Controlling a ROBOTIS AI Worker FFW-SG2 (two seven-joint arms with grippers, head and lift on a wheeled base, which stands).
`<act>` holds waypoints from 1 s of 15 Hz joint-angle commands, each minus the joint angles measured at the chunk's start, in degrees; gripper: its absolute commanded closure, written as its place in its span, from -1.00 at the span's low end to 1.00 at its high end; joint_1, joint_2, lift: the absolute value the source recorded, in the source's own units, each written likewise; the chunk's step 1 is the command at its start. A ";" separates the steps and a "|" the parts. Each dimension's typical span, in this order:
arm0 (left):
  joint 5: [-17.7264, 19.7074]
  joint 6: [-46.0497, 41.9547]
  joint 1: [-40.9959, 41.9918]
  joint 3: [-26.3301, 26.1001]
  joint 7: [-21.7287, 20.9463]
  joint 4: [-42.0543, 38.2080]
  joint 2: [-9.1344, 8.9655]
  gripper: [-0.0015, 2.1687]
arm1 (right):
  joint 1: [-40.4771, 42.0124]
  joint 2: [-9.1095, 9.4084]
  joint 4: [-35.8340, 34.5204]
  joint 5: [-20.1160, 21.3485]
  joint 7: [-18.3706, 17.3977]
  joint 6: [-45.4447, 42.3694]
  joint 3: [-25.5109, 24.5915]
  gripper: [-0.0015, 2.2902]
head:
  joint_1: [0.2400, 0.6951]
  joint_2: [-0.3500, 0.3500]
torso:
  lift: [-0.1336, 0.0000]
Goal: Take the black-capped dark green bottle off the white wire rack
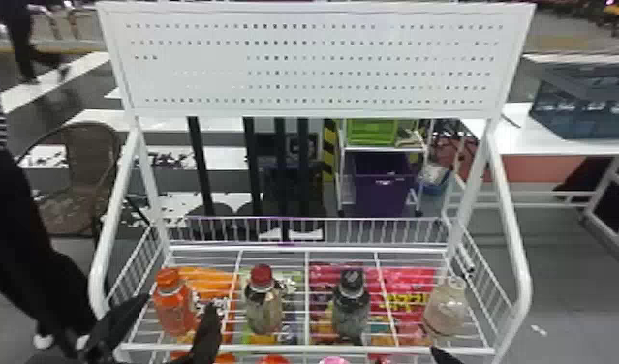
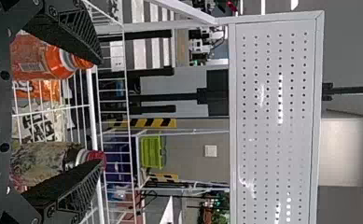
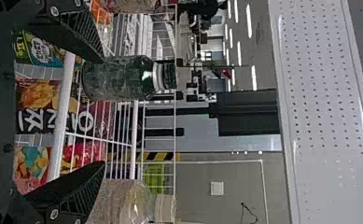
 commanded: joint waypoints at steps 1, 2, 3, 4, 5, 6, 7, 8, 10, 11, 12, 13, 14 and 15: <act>-0.04 -0.08 0.22 0.17 -0.02 -0.03 0.07 -0.87 | -6.56 0.13 6.88 -0.40 -1.15 0.18 2.94 -0.89 | 0.14 0.00 | 1.00; -0.04 -0.08 0.22 0.26 -0.02 0.05 0.07 -0.87 | -8.94 0.48 8.73 -0.67 -1.24 0.00 3.82 -0.89 | 0.14 0.00 | 1.00; -0.04 -0.08 0.22 0.35 -0.02 0.23 0.07 -0.87 | -10.87 0.75 10.13 -0.49 -1.85 0.18 4.08 -0.89 | 0.14 0.00 | 1.00; -0.04 -0.08 0.22 0.35 -0.02 0.41 0.07 -0.87 | -12.28 1.01 11.01 -0.23 -1.85 0.18 4.17 -0.89 | 0.14 0.00 | 1.00; 0.05 -0.08 0.13 0.35 -0.02 0.76 0.07 -0.87 | -13.77 1.10 11.54 -0.40 -1.85 1.58 5.40 -0.89 | 0.14 0.00 | 1.00; 0.05 -0.08 0.13 0.44 -0.02 0.85 0.07 -0.87 | -14.91 1.27 11.80 -0.31 -1.85 2.46 6.02 -0.89 | 0.14 0.00 | 1.00; 0.05 -0.08 0.13 0.44 -0.02 0.85 0.16 -0.87 | -15.79 1.36 12.33 -0.31 -1.85 3.16 6.46 -0.89 | 0.14 0.00 | 1.00; 0.14 -0.08 0.13 0.44 -0.02 0.76 0.34 -0.87 | -16.93 1.54 12.94 -0.31 -1.85 4.39 6.63 -0.89 | 0.14 0.00 | 1.00; 0.23 -0.08 0.13 0.61 -0.02 0.67 0.51 -0.87 | -18.78 1.62 14.26 -0.31 -1.85 6.15 7.16 -0.88 | 0.14 0.00 | 1.00; 0.23 -0.08 0.13 0.70 -0.02 0.76 0.60 -0.87 | -19.83 1.62 15.23 -0.40 -1.85 6.85 7.25 -0.88 | 0.14 0.00 | 1.00; 0.23 -0.08 0.22 0.88 -0.11 0.76 0.60 -0.87 | -20.63 1.71 15.67 -0.23 -1.85 8.61 7.51 -0.88 | 0.14 0.00 | 1.00; 0.31 -0.08 0.31 1.14 -0.11 0.76 0.60 -0.87 | -21.24 1.71 15.93 -0.49 -1.85 8.96 8.13 -0.88 | 0.14 0.00 | 1.00; 0.31 -0.08 0.31 1.14 -0.11 0.67 0.60 -0.87 | -21.68 1.71 16.02 -0.40 -1.85 10.19 8.13 -0.87 | 0.14 0.00 | 1.00; 0.31 -0.26 0.39 1.23 -0.11 0.58 0.60 -0.87 | -21.77 1.71 15.76 -0.40 -1.85 11.25 8.13 -0.77 | 0.14 0.00 | 1.00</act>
